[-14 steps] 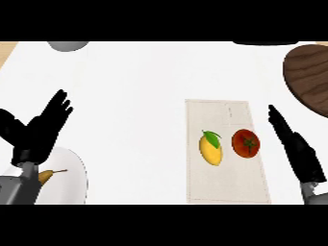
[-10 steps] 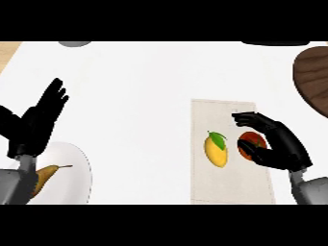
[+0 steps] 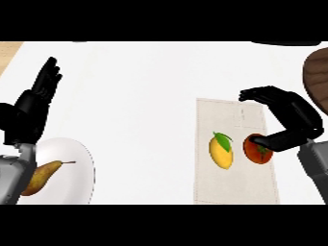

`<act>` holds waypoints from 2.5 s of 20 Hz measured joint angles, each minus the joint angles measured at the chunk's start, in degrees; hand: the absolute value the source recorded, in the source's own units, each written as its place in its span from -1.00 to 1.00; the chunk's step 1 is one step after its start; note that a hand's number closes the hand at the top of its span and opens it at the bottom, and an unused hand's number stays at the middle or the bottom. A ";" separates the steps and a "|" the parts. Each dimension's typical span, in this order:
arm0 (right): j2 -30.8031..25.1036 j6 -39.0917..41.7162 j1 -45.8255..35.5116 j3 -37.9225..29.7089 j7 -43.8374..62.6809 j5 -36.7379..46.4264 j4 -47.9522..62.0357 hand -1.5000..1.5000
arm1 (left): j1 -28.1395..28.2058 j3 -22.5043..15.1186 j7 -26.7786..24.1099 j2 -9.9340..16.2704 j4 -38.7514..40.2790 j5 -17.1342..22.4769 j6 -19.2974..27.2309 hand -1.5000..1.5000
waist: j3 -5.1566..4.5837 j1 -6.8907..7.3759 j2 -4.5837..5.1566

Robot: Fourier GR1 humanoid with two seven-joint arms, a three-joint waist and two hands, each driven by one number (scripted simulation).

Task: Pick the lemon from the placemat and place it in the bowl

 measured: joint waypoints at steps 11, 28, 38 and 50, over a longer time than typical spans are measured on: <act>-12.24 7.55 -12.89 4.69 -9.61 15.59 4.98 -1.00 | -0.17 -1.70 0.35 -1.79 0.21 -4.53 3.41 0.00 | -0.35 -1.07 -0.36; -9.49 5.10 -22.20 25.00 -9.83 36.81 0.81 -1.00 | 1.39 0.14 2.17 -2.16 -1.55 -6.10 3.01 0.00 | -0.54 -3.21 -1.06; -5.34 3.87 -22.58 30.77 -7.71 48.61 4.25 -1.00 | 2.20 1.01 3.91 -3.46 -3.93 -8.24 2.72 0.00 | -0.54 -3.44 -1.16; 2.61 0.81 -20.12 29.90 -11.12 59.27 13.17 -1.00 | 3.62 2.64 4.70 -5.81 -5.61 -10.91 0.81 0.00 | -0.52 -3.58 -1.13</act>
